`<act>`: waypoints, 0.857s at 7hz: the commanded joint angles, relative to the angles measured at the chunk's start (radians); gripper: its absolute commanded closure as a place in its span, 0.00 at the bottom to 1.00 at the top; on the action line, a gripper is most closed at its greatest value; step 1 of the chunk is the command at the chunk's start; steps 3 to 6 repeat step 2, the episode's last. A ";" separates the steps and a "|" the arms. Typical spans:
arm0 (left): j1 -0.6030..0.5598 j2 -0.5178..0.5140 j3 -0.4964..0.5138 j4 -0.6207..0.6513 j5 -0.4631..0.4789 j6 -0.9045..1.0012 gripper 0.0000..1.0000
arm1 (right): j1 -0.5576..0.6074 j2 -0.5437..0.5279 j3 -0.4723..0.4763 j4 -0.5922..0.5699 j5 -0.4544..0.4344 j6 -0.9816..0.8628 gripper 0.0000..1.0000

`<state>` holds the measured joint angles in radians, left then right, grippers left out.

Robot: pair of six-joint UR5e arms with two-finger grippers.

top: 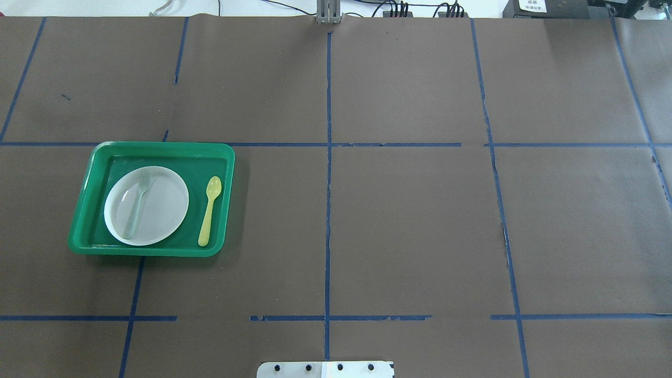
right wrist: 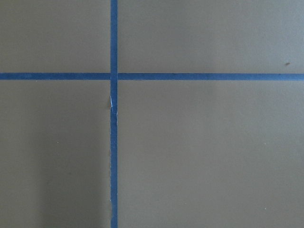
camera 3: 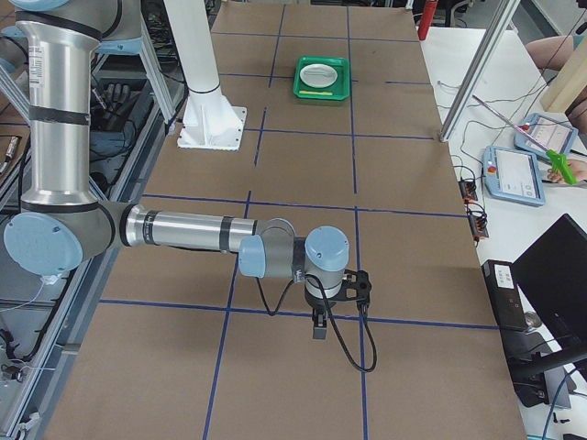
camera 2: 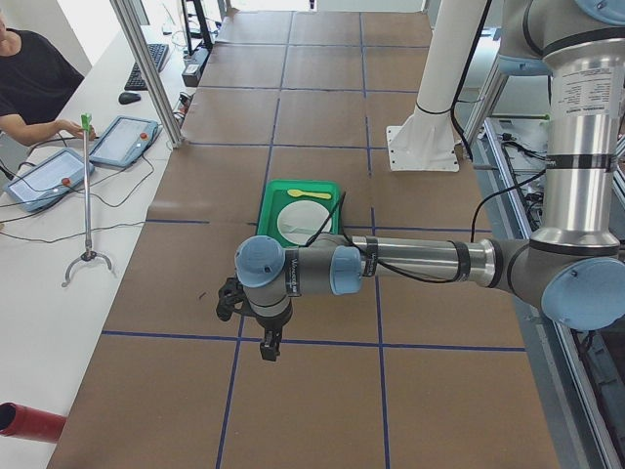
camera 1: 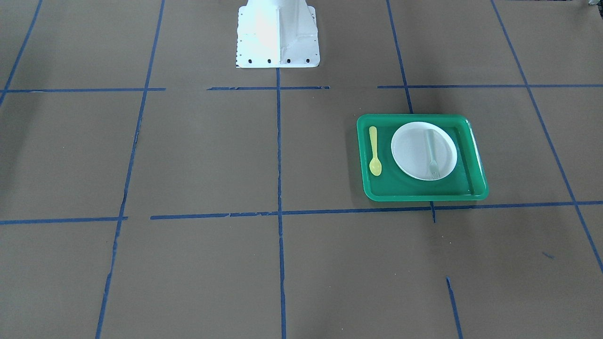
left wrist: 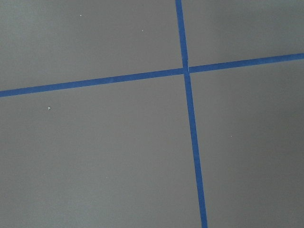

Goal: Place spoon

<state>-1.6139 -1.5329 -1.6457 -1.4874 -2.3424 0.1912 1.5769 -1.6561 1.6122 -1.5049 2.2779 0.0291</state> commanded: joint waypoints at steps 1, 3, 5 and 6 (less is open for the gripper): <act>0.000 -0.001 0.000 -0.002 0.000 0.001 0.00 | 0.000 -0.001 0.000 0.000 0.000 0.000 0.00; 0.000 -0.010 0.001 -0.002 0.000 0.001 0.00 | 0.000 0.001 0.000 0.000 0.000 0.000 0.00; 0.000 -0.010 0.001 -0.002 0.000 0.001 0.00 | 0.000 0.001 0.000 0.000 0.000 0.000 0.00; 0.000 -0.010 0.001 -0.002 0.000 0.001 0.00 | 0.000 0.001 0.000 0.000 0.000 0.000 0.00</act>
